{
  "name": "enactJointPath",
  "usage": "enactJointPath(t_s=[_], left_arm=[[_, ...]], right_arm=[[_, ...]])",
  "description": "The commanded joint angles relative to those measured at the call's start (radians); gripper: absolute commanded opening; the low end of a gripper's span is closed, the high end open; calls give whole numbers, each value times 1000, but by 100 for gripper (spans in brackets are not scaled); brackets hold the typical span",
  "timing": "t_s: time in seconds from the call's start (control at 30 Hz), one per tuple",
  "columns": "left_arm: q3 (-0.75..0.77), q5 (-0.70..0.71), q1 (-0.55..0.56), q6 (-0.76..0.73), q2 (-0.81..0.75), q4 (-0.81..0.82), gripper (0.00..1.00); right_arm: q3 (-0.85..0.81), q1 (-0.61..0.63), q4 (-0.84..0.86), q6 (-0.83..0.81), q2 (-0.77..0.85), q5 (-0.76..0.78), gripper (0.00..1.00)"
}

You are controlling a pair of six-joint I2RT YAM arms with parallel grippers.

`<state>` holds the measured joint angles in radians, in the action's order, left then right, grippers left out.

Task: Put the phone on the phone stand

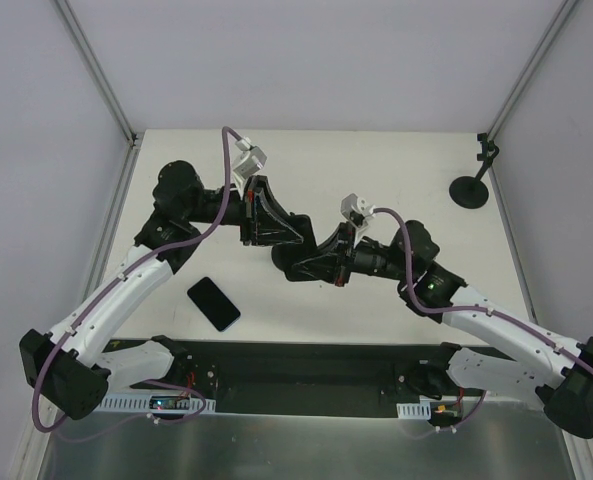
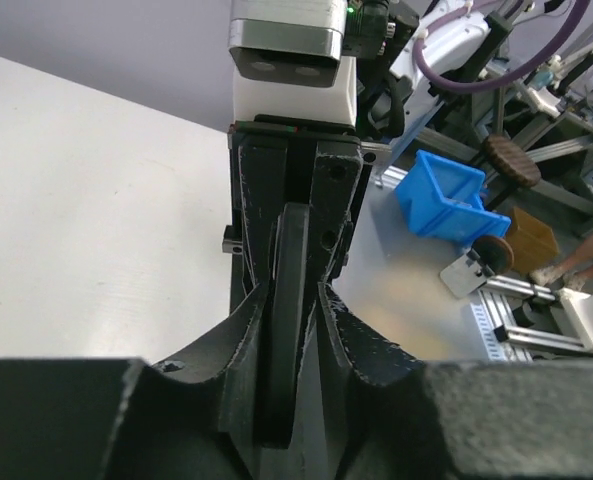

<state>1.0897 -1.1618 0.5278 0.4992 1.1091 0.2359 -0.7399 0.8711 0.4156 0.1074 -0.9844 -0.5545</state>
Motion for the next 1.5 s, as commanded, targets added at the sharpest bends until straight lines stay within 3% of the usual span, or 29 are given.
enactJointPath(t_s=[0.0, 0.17, 0.23, 0.27, 0.33, 0.37, 0.43, 0.47, 0.53, 0.57, 0.6, 0.7, 0.9, 0.93, 1.07, 1.47], left_arm=[[-16, -114, 6, 243, -5, 355, 19], [-24, -107, 5, 226, -23, 355, 18], [-28, -108, 5, 217, -31, 355, 11], [-30, -108, 6, 207, -38, 355, 0], [-36, -98, 5, 196, -46, 350, 0], [-34, -69, 5, 153, -60, 291, 0], [1, -9, 3, 51, -77, 148, 0], [16, 87, 5, -65, -97, -16, 0], [39, 204, 0, -154, -120, -122, 0], [38, 259, -6, -200, -144, -147, 0], [35, 387, -17, -217, -158, -183, 0], [9, 633, -47, -252, -215, -213, 0], [-37, 925, -83, -310, -317, -257, 0], [-40, 973, -86, -315, -337, -257, 0], [-50, 1021, -91, -347, -354, -257, 0], [-40, 973, -100, -340, -327, -267, 0]], right_arm=[[-10, -11, 160, 48, 6, 73, 1], [-30, -11, 160, 57, -34, 50, 1], [-32, -11, 161, 60, -40, 53, 1], [-33, -12, 161, 61, -42, 56, 1], [-38, -11, 157, 69, -46, 68, 1], [-53, -11, 140, 66, -51, 71, 6], [-73, -11, 34, 57, -45, 129, 36], [-82, -12, -13, 43, -37, 164, 64], [-107, -11, -183, 38, -14, 321, 83], [-114, -12, -245, 41, -5, 388, 98], [-122, -11, -343, 55, 3, 521, 97], [-127, -9, -467, 64, 12, 707, 96], [-234, 23, -622, 133, -120, 941, 99], [-257, 31, -636, 140, -179, 959, 94], [-378, 104, -649, 111, -296, 1057, 77], [-521, 157, -701, 109, -485, 1090, 52]])
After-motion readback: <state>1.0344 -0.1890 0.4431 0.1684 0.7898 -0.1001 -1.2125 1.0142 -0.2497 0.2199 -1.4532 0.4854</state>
